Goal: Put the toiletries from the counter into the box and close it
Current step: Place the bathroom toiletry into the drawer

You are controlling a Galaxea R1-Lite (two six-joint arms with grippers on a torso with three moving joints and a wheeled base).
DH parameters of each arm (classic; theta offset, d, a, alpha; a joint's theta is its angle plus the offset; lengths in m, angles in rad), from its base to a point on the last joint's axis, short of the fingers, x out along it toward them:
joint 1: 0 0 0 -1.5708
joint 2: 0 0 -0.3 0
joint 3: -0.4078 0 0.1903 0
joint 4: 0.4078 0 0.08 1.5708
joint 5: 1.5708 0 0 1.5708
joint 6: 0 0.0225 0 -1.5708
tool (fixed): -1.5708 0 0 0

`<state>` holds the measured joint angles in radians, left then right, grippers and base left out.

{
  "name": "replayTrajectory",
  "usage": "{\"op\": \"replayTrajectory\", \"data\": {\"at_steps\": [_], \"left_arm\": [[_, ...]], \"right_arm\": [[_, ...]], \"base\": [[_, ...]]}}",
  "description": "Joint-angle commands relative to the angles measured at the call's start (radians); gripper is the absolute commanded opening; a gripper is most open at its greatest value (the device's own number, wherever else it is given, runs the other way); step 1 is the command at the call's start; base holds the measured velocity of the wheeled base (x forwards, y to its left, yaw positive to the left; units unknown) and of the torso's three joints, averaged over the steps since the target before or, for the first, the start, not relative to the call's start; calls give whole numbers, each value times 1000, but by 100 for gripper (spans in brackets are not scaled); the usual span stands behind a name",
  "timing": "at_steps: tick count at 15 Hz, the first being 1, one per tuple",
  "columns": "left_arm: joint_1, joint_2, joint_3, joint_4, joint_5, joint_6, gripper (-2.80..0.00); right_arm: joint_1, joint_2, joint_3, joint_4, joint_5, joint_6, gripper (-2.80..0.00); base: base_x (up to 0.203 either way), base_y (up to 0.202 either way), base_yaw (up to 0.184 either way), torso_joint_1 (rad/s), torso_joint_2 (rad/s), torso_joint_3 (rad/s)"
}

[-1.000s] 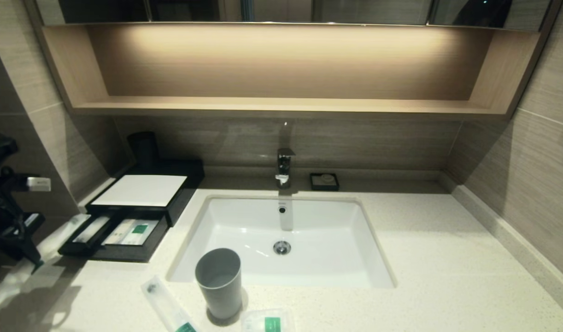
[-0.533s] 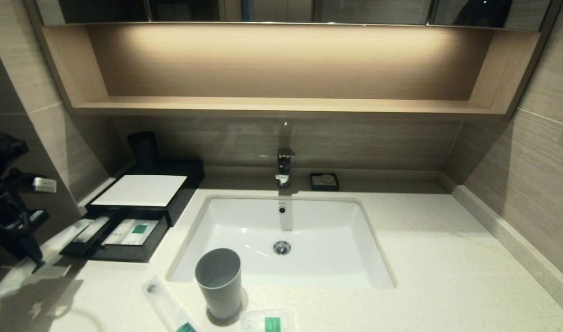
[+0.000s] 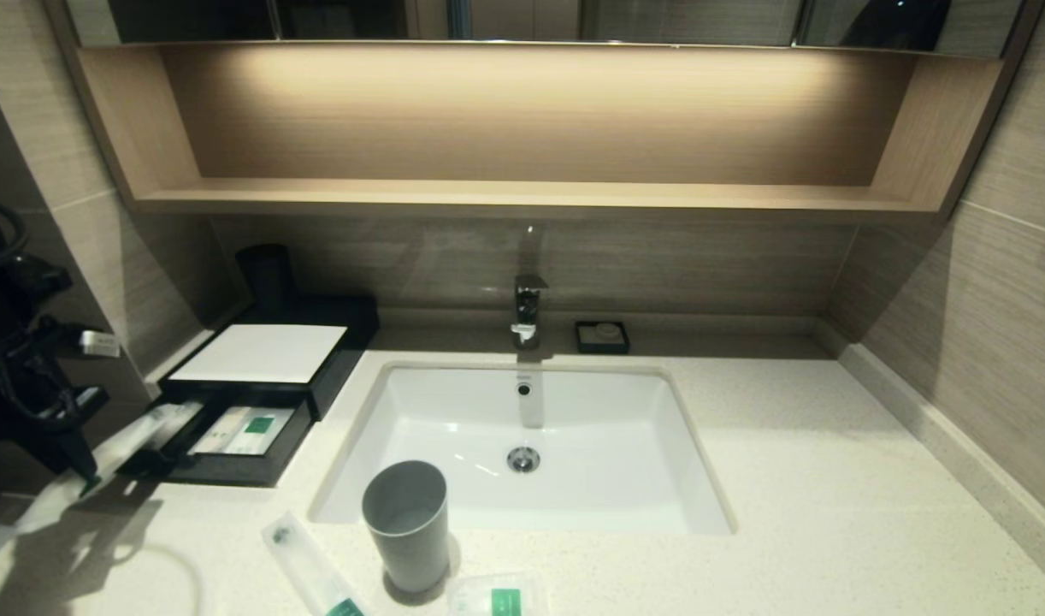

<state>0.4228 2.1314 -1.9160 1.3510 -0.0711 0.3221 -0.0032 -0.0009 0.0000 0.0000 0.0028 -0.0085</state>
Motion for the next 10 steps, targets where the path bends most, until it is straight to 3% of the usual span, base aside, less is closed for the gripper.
{"op": "replayTrajectory", "data": {"at_steps": [1,10], "left_arm": [[-1,20,-3,5,-2,2,-280],[-13,30,-12,-63,-55,7,-280]], "right_arm": [[0,0,2,0,0,-1,-280],[0,1,2,0,0,-1,-280]], "base": [[0,0,0,0,0,0],[0,0,0,0,0,0]]}}
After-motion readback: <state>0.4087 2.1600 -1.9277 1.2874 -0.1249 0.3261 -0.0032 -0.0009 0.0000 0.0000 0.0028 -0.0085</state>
